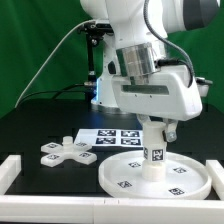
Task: Assemble round table
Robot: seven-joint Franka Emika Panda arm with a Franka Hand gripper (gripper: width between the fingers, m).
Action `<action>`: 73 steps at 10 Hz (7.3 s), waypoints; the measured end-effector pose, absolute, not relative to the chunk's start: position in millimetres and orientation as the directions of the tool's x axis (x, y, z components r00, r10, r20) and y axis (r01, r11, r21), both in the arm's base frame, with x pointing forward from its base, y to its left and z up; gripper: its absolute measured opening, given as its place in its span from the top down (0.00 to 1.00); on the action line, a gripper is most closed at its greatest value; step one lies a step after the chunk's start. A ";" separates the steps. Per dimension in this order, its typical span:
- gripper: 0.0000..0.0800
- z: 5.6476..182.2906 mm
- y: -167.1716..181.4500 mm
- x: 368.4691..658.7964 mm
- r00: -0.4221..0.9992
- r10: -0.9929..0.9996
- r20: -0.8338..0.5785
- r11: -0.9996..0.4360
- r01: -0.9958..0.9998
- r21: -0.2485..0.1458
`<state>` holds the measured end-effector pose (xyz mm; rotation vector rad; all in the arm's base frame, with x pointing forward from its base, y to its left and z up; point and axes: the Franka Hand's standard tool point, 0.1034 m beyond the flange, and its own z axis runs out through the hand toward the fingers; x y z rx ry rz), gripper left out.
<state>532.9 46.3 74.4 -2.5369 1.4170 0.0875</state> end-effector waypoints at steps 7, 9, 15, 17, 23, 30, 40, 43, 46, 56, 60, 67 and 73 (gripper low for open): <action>0.19 80.2 42.1 535.6 0.974 -0.225 0.012 -0.953 -0.217 -0.213; 0.19 79.2 42.1 541.8 0.969 0.226 0.105 -0.964 0.238 -0.121; 0.47 76.0 42.0 541.4 0.981 0.168 0.093 -0.978 0.178 -0.110; 0.47 75.6 39.0 541.7 0.996 -0.021 0.082 -0.992 -0.011 -0.129; 0.48 75.2 38.7 541.8 0.470 -0.875 -0.117 -0.440 -0.872 -0.212; 0.19 79.8 41.7 546.3 0.936 -0.349 0.034 -0.915 -0.333 -0.229; 0.20 70.3 37.1 546.6 0.838 0.528 0.134 -0.841 0.538 -0.053; 0.49 70.2 36.8 546.8 0.907 0.401 0.127 -0.908 0.412 -0.075; 0.49 70.5 36.3 547.0 0.992 0.000 0.130 -0.993 0.016 -0.120; 0.21 69.4 30.4 552.1 0.871 -0.489 0.048 -0.858 -0.471 -0.205; 0.19 73.1 33.1 556.7 0.996 -0.023 0.092 -0.988 -0.009 -0.154; 0.19 77.3 44.2 564.6 0.784 0.610 0.117 -0.790 0.614 0.006; 0.49 77.6 42.1 565.9 0.976 0.171 0.138 -0.983 0.179 -0.045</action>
Offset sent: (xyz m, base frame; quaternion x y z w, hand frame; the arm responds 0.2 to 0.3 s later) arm -0.0097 -0.0001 0.0089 -0.0406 -0.0005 -0.3739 0.9266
